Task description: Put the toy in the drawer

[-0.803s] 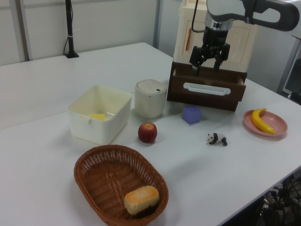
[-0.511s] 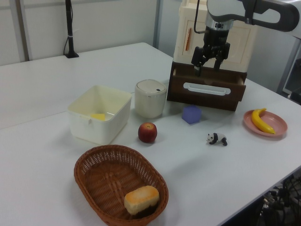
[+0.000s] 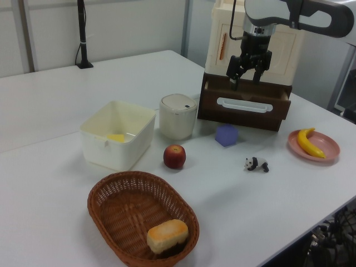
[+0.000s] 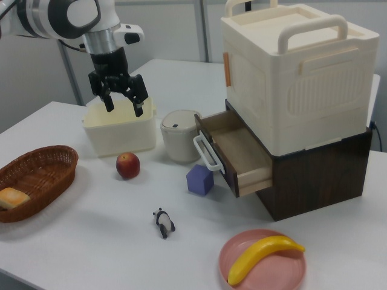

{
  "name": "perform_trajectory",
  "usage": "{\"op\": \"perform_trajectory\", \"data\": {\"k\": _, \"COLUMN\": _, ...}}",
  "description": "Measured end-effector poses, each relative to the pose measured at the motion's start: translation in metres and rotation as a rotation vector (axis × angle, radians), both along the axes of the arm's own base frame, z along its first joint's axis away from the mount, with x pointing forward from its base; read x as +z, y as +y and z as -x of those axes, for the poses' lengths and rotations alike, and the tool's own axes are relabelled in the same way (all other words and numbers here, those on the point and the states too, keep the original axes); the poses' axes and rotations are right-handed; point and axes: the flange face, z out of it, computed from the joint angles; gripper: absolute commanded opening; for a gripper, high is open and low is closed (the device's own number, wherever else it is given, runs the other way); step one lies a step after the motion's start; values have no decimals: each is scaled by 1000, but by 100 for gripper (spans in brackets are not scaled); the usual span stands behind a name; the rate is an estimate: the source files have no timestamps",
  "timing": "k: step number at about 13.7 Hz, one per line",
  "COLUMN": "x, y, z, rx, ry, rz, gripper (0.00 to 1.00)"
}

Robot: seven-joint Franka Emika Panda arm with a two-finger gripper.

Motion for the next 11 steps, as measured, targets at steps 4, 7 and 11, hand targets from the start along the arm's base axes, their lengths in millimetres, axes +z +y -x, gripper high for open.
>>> {"op": "perform_trajectory", "data": {"k": 4, "x": -8, "y": 0, "z": 1, "rx": 0, "ry": 32, "rz": -1, "gripper": 100}}
{"op": "perform_trajectory", "data": {"k": 7, "x": -11, "y": 0, "z": 1, "rx": 2, "ry": 51, "rz": -1, "gripper": 100}}
{"op": "perform_trajectory", "data": {"k": 11, "x": -14, "y": -9, "z": 6, "rx": 205, "ry": 65, "rz": 1, "gripper": 100}}
